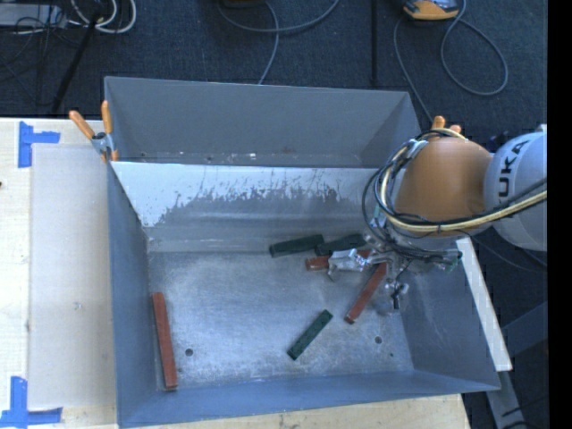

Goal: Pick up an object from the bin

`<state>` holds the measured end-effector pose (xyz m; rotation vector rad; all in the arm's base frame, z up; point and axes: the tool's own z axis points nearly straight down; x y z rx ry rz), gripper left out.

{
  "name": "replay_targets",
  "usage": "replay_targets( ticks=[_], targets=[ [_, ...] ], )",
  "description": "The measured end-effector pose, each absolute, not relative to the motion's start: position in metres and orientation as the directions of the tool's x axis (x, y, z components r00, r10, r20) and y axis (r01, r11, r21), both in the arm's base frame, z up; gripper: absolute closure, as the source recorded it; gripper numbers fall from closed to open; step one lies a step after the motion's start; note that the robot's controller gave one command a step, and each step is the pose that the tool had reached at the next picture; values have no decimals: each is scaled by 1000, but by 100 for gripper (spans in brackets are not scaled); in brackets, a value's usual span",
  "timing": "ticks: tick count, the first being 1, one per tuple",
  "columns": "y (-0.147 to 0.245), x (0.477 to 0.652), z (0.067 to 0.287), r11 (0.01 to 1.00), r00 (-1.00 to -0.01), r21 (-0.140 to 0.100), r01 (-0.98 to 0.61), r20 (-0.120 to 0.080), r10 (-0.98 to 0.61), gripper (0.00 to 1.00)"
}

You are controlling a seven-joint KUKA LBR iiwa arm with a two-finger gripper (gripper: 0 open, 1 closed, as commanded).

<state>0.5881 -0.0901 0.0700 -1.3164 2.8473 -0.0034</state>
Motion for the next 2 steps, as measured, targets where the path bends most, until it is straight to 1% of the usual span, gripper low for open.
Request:
replay_targets(
  ticks=[1, 2],
  targets=[
    [-89, 586, 70, 650, -650, 1, -760, -2, -760, 100],
    [-100, 614, 238, 694, -694, -8, -720, -7, -720, 100]
  ],
)
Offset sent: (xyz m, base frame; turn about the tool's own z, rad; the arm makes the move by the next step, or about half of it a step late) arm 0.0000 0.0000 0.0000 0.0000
